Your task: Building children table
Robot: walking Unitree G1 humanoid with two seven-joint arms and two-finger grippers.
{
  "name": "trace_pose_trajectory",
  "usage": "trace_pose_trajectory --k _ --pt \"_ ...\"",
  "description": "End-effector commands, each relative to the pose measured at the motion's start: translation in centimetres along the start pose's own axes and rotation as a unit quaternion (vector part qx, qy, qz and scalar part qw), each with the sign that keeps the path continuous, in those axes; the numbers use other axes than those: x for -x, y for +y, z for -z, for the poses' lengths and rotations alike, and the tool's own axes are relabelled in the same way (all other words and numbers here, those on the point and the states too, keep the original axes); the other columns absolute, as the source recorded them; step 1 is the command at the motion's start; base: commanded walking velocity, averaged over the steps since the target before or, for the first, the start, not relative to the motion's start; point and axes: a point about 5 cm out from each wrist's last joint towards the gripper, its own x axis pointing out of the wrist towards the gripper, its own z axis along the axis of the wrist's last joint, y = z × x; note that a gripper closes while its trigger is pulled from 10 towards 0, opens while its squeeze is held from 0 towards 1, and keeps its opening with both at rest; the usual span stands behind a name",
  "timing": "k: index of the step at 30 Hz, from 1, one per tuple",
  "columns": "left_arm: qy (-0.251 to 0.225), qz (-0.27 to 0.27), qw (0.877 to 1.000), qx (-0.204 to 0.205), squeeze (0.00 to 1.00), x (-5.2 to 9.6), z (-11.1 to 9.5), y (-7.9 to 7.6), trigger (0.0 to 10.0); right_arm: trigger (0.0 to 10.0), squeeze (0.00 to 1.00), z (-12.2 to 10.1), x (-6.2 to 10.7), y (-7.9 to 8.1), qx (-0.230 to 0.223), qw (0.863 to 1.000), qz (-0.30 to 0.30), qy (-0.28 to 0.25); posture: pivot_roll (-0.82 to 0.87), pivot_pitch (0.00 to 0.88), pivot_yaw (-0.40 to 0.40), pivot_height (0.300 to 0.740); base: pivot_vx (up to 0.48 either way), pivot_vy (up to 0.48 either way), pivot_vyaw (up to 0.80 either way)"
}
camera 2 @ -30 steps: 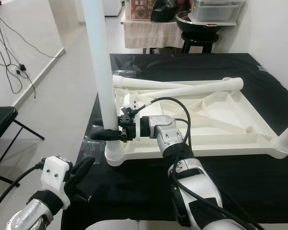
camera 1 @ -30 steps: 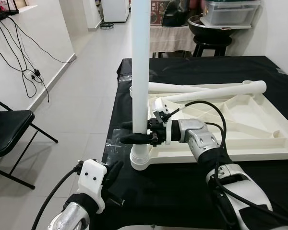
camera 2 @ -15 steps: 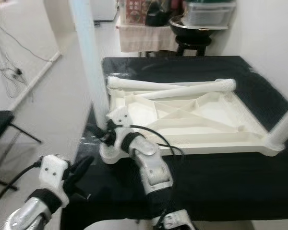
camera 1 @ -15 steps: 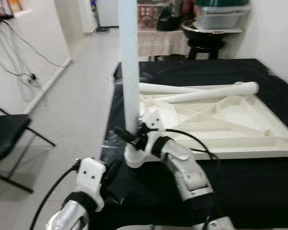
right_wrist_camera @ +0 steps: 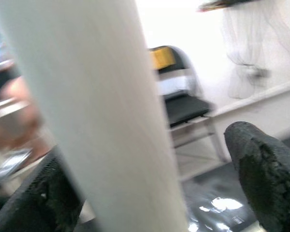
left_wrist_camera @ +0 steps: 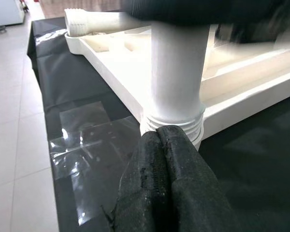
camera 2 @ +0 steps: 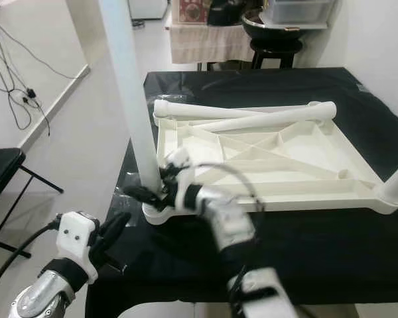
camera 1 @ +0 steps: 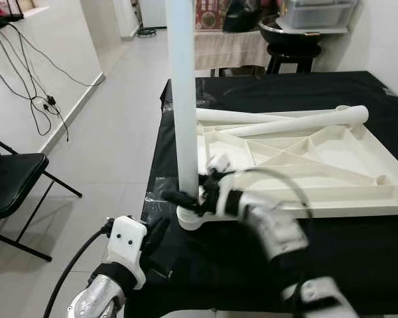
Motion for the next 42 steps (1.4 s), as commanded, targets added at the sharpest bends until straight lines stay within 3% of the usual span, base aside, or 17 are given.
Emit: trace_pose_trajectory --k 1,5,10,11,12,13,14,18,25,30,31,32,33,36,40,41,42 --pt "0.003 0.000 1.000 0.000 0.00 -0.1 0.3 -0.1 10.0 10.0 0.00 1.0 0.1 0.3 -0.006 0.997 -0.074 0.021 0.04 0.056 0.004 0.740 0.000 0.000 0.00" --pt "-0.010 -0.004 1.000 0.005 0.00 -0.1 0.0 -0.1 10.0 10.0 0.00 0.8 0.2 -0.6 -0.009 0.992 -0.122 0.037 0.04 0.050 0.000 0.740 0.000 0.000 0.00" --pt "-0.038 -0.013 0.999 0.017 0.00 -0.2 -0.8 0.0 10.0 10.0 0.00 0.5 0.1 -1.1 -0.012 0.991 -0.122 0.047 0.05 0.052 -0.003 0.740 0.000 0.000 0.00" --pt "-0.042 -0.012 0.999 0.019 0.00 -0.3 -0.9 0.0 10.0 6.8 0.00 0.5 0.1 -1.4 -0.014 0.991 -0.123 0.053 0.05 0.052 -0.003 0.740 0.000 0.000 0.00" --pt "-0.042 -0.012 0.999 0.019 0.00 -0.3 -0.9 0.0 10.0 6.8 0.00 0.5 0.1 -1.4 -0.014 0.991 -0.123 0.053 0.05 0.052 -0.003 0.740 0.000 0.000 0.00" --pt "-0.041 -0.010 0.999 0.019 0.00 -0.4 -0.9 -0.1 10.0 2.0 0.00 0.6 0.3 -1.5 -0.019 0.990 -0.125 0.057 0.04 0.060 -0.001 0.740 0.000 0.000 0.00" --pt "-0.038 -0.006 0.999 0.018 0.00 -0.4 -0.8 -0.2 10.0 0.0 0.00 0.8 0.6 -1.5 -0.022 0.989 -0.134 0.058 0.04 0.060 -0.001 0.740 0.000 0.000 0.00" --pt "-0.035 -0.003 0.999 0.016 0.00 -0.5 -0.6 -0.3 10.0 0.0 0.00 0.9 1.4 -1.5 -0.028 0.988 -0.142 0.050 0.04 0.067 0.006 0.740 0.000 0.000 0.00" --pt "-0.037 0.004 0.999 0.011 0.00 -0.5 -0.8 -0.2 10.0 0.0 0.00 1.4 3.1 -2.1 -0.008 0.994 -0.099 0.049 0.02 0.085 0.016 0.740 0.000 0.000 0.00" --pt "-0.046 -0.010 0.999 0.000 0.00 -0.3 -1.2 0.1 10.0 0.0 0.00 2.2 3.5 -1.5 0.002 0.998 -0.019 0.067 0.02 0.090 0.011 0.740 0.000 0.000 0.00" --pt "-0.055 -0.022 0.998 -0.010 0.00 -0.1 -1.5 0.4 10.0 0.0 0.00 3.1 2.2 -1.0 -0.048 0.984 0.163 0.048 0.02 0.108 -0.001 0.740 0.000 0.000 0.00" --pt "-0.063 -0.028 0.998 0.004 0.00 0.0 -1.8 0.5 10.0 0.0 0.00 4.3 1.8 1.0 -0.067 0.974 0.205 0.066 0.02 0.122 0.002 0.740 0.000 0.000 0.00" --pt "-0.069 -0.032 0.997 0.004 0.00 0.1 -2.0 0.6 10.0 0.0 0.00 4.8 1.6 2.5 -0.059 0.968 0.231 0.073 0.02 0.122 0.009 0.740 0.000 0.000 0.00" --pt "-0.069 -0.032 0.997 0.002 0.00 0.1 -2.0 0.7 10.0 0.0 0.00 4.9 1.1 3.7 -0.034 0.975 0.207 0.076 0.00 0.103 0.021 0.740 0.000 0.000 0.00" --pt "-0.066 -0.031 0.997 -0.004 0.00 0.1 -1.8 0.6 10.0 0.0 0.00 4.5 1.0 2.8 -0.035 0.973 0.220 0.064 0.01 0.111 0.022 0.740 0.000 0.000 0.00" --pt "-0.065 -0.029 0.997 -0.002 0.00 -0.1 -1.7 0.6 10.0 10.0 0.00 4.2 0.4 2.0 -0.028 0.975 0.211 0.066 0.02 0.106 0.014 0.740 0.000 0.000 0.00" --pt "-0.065 -0.030 0.997 -0.002 0.00 -0.2 -1.7 0.6 10.0 10.0 0.00 4.1 0.1 1.9 -0.022 0.976 0.206 0.068 0.02 0.106 0.014 0.740 0.000 0.000 0.00"
